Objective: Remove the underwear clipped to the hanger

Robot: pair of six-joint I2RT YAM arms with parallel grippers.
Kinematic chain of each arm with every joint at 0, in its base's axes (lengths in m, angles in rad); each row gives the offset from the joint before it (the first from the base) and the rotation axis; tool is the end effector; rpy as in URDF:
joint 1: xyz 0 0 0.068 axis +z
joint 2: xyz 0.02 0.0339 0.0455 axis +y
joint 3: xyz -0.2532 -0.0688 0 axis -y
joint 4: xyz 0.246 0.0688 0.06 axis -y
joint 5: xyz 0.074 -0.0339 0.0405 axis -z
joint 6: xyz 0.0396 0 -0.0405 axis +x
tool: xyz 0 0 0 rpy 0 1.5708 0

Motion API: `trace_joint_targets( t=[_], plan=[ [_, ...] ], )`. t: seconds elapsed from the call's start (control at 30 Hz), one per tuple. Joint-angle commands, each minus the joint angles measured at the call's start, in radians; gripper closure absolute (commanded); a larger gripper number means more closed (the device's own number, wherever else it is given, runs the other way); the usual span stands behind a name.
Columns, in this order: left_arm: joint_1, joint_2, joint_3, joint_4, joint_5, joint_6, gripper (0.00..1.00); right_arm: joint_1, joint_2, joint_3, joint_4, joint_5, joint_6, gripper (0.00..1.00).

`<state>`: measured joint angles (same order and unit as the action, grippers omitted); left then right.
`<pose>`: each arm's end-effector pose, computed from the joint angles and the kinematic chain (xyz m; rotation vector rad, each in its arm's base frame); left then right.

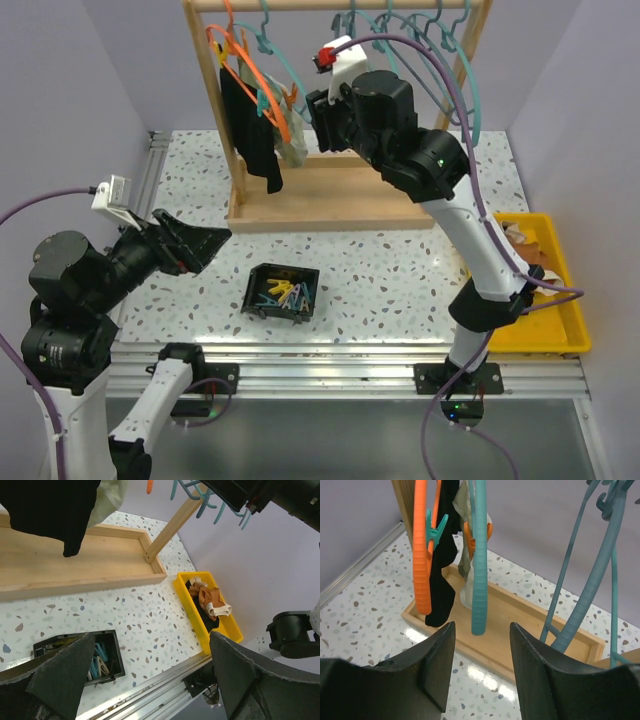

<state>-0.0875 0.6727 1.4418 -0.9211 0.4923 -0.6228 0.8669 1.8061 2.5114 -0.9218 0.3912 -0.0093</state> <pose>0.0628 -0.0243 0.4690 -0.0993 1.7959 -0.9390 0.2286 0.2460 0.5411 -0.4918 1.7093 0.2706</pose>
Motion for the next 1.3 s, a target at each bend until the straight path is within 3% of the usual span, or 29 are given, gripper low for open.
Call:
trace_joint_targets(
  t=[0.0, 0.27, 0.73, 0.87, 0.97, 1.0, 1.27],
  plan=[
    [-0.003, -0.004, -0.003, -0.027, -0.012, 0.032, 0.0, -0.031, 0.038, 0.046, 0.069, -0.072, -0.015, 0.48],
    [-0.004, -0.005, -0.001, -0.044, -0.024, 0.04, 0.0, -0.109, 0.11, 0.077, 0.083, -0.186, 0.031, 0.48],
    [-0.004, 0.007, -0.037, -0.03, -0.034, 0.055, 0.0, -0.123, 0.236, 0.124, 0.107, -0.262, 0.081, 0.46],
    [-0.004, 0.01, -0.041, -0.03, -0.034, 0.058, 0.0, -0.124, 0.249, 0.138, 0.139, -0.226, 0.083, 0.58],
    [-0.003, 0.016, -0.041, -0.03, -0.037, 0.063, 0.0, -0.123, 0.245, 0.139, 0.161, -0.193, 0.077, 0.82],
    [-0.004, 0.016, -0.04, -0.03, -0.035, 0.063, 0.0, -0.123, 0.239, 0.139, 0.166, -0.166, 0.075, 1.0],
    [-0.004, 0.025, -0.046, -0.022, -0.037, 0.061, 0.0, -0.124, 0.132, 0.109, 0.257, -0.089, 0.071, 1.0]
  ],
)
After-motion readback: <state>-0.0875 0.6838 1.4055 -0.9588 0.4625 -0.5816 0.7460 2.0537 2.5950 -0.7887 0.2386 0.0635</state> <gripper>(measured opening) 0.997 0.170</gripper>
